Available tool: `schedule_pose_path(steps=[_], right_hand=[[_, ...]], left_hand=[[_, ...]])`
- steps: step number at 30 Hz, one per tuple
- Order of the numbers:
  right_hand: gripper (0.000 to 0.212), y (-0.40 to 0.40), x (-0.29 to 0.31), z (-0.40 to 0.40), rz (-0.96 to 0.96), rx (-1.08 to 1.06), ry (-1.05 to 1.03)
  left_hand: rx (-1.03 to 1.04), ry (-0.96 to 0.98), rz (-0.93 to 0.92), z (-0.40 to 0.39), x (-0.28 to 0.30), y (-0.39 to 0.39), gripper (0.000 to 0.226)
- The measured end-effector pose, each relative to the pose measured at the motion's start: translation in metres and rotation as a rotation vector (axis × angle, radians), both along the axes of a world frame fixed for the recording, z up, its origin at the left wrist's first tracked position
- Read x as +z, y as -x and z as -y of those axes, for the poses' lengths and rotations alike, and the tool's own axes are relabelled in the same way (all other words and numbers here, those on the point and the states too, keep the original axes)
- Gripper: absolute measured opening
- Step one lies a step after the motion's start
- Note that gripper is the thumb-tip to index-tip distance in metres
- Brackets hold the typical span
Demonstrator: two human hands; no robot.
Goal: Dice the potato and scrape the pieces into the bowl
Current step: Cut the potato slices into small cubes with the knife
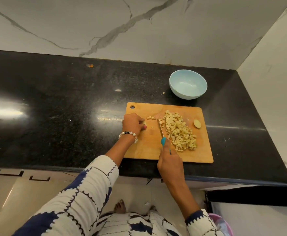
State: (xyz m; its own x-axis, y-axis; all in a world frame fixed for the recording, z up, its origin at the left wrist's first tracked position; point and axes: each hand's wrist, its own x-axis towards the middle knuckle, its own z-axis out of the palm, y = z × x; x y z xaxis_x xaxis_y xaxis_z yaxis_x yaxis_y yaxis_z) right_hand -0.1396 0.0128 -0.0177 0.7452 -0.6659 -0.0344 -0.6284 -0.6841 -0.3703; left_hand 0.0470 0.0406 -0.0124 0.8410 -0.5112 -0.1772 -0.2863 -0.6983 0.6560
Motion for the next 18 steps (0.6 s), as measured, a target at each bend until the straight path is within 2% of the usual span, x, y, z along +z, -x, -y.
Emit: schedule_pose_path(steps=[5,18], right_hand=[[0.051,-0.024,-0.007,-0.007,0.128,0.083,-0.020],[0.055,-0.038,-0.009,-0.008,0.022,0.115,0.006]], left_hand=[[0.001,-0.011,0.016,-0.003,0.000,-0.002,0.032],[-0.009,-0.024,0.081,-0.002,0.000,0.000,0.025]])
